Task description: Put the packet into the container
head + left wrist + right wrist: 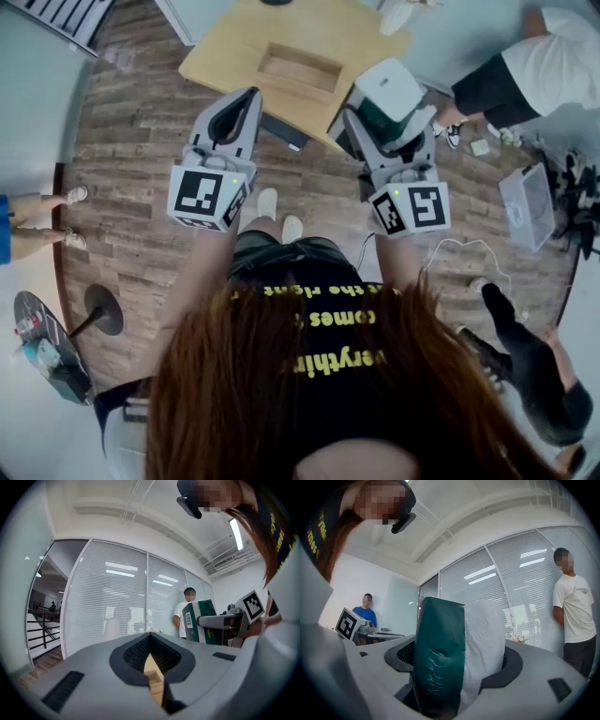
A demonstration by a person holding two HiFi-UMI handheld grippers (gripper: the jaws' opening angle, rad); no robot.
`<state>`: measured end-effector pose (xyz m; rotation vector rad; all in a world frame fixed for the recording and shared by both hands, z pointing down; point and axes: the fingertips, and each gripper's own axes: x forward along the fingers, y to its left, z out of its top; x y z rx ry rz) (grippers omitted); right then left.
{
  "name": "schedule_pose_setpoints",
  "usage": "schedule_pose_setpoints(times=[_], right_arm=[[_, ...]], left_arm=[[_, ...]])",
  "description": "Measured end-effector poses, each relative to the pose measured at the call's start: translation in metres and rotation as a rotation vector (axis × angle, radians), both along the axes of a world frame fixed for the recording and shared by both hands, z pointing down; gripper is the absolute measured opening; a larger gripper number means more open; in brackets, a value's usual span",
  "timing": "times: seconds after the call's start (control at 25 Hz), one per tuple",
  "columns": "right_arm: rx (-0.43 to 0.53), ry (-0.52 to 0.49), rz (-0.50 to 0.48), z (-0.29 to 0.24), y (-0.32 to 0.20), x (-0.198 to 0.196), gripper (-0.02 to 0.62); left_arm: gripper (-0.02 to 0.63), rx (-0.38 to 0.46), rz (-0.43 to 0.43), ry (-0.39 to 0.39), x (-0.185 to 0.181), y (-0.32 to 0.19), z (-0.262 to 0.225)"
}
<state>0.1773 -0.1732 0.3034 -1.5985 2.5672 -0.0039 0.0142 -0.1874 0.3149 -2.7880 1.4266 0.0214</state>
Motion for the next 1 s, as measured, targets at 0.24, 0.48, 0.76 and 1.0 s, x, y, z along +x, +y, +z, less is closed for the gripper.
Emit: schedule_pose_setpoints(times=[0.24,0.48,0.76,1.0], right_arm=[[-0.016,0.003,0.008,0.006,-0.025,-0.007,0.385],[-0.013,0.013,0.024,0.006,-0.059,-0.016,0.385],[-0.009,0.021,0.063,0.005,-0.099,-0.034,0.385],[-0.028,0.036,0.095,0.014,-0.125,-0.041,0.385]], left_arm=[[-0.003,-0.005,0.017,0.000,-0.002,-0.028,0.001],[-0.003,0.004,0.043,0.006,-0.006,-0.067,0.000],[-0.003,0.013,0.085,0.012,-0.023,-0.109,-0.001],[-0.003,0.005,0.105,0.013,-0.037,-0.136,0.004]])
